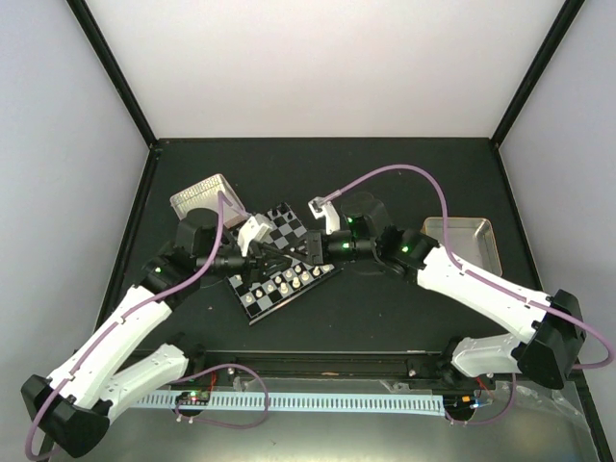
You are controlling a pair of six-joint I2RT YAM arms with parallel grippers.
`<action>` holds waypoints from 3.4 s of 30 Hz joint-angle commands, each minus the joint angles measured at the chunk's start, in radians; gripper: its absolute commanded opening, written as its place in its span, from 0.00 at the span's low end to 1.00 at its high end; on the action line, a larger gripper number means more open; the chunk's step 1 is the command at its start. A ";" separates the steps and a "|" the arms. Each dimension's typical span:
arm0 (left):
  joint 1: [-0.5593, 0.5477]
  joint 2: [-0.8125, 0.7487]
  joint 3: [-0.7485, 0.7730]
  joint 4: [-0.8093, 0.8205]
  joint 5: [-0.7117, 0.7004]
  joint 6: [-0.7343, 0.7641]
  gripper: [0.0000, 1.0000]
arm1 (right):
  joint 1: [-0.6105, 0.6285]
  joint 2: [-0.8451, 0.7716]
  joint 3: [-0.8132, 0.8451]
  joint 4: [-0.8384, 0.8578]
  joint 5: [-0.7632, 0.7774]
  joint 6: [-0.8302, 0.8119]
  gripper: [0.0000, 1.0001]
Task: Set up the chess pieces on the board
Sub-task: Place the chess piece on the chessboard, then pick up the chess piece from the chessboard.
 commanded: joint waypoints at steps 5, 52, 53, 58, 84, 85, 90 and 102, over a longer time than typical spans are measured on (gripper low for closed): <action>-0.005 -0.013 0.000 0.019 -0.014 0.011 0.23 | -0.006 0.011 0.000 0.029 -0.074 -0.008 0.08; -0.003 -0.575 -0.152 -0.240 -1.065 -0.228 0.74 | 0.476 0.676 0.099 0.277 0.812 -0.324 0.04; -0.003 -0.574 -0.150 -0.241 -1.066 -0.228 0.74 | 0.477 0.677 0.097 0.277 0.812 -0.323 0.04; -0.003 -0.573 -0.152 -0.241 -1.066 -0.227 0.74 | 0.477 0.695 0.094 0.271 0.814 -0.319 0.04; -0.003 -0.450 -0.136 -0.247 -1.005 -0.231 0.80 | 0.475 0.450 0.059 0.188 0.847 -0.215 0.44; -0.003 -0.423 -0.133 -0.245 -0.985 -0.232 0.80 | 0.475 0.427 0.044 0.189 0.854 -0.207 0.43; -0.002 -0.244 -0.129 -0.236 -0.860 -0.255 0.78 | 0.434 0.312 -0.028 0.166 0.856 -0.137 0.42; 0.014 0.242 -0.074 -0.281 -0.752 -0.355 0.57 | 0.326 0.130 -0.256 0.189 0.831 -0.030 0.35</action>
